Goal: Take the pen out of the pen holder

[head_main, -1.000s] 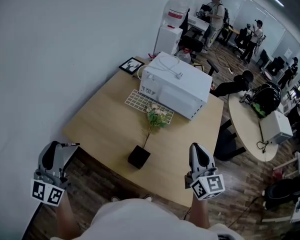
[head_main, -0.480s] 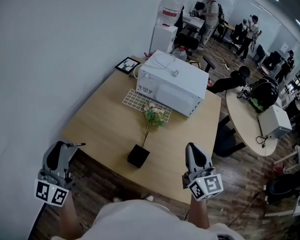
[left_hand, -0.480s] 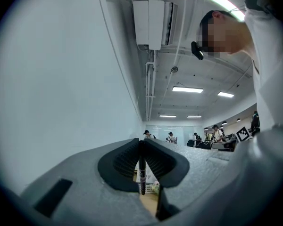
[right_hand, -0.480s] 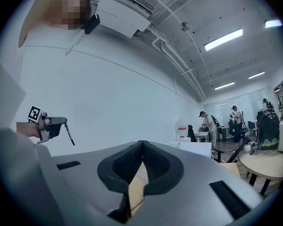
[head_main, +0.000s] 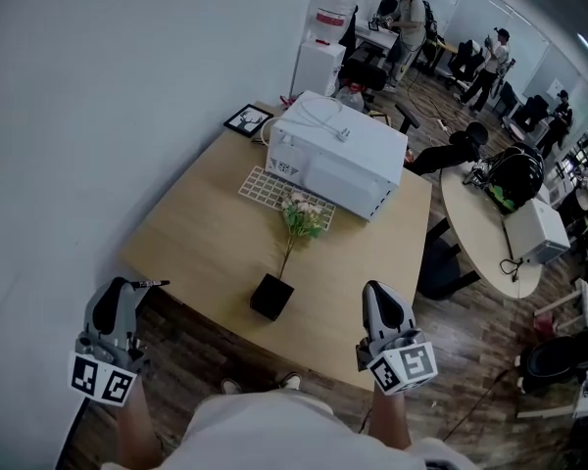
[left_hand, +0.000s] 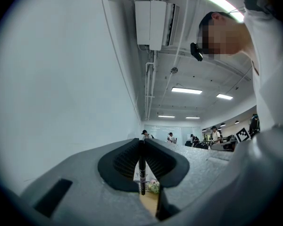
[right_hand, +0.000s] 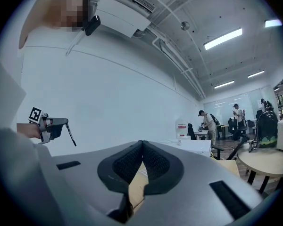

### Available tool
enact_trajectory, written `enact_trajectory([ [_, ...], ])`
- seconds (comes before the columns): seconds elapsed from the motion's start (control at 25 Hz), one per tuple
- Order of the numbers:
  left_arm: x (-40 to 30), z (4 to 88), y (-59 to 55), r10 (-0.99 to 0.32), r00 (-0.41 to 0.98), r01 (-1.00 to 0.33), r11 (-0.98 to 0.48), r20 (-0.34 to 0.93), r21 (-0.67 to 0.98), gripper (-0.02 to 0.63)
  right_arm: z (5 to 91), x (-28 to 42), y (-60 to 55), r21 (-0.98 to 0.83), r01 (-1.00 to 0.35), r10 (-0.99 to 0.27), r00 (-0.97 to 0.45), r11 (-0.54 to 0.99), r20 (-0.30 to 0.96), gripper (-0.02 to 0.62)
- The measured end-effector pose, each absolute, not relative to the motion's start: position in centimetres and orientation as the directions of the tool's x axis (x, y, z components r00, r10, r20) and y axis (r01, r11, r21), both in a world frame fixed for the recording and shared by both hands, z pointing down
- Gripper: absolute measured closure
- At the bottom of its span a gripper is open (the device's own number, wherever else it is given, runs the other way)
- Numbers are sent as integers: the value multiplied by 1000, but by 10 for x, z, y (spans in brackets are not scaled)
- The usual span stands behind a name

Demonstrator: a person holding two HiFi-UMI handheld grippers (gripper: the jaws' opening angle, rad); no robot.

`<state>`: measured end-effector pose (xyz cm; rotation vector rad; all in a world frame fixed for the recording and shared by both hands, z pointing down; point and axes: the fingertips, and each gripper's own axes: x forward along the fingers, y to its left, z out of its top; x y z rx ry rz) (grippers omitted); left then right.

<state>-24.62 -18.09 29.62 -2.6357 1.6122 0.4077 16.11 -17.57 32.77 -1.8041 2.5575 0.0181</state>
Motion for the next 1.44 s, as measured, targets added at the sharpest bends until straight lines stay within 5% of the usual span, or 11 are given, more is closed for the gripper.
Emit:
enact_trajectory([
  [1.44, -256, 305, -139, -860, 439, -864, -484, -259, 142, 561, 326, 138, -137, 51, -950, -950, -310, 308, -36, 595],
])
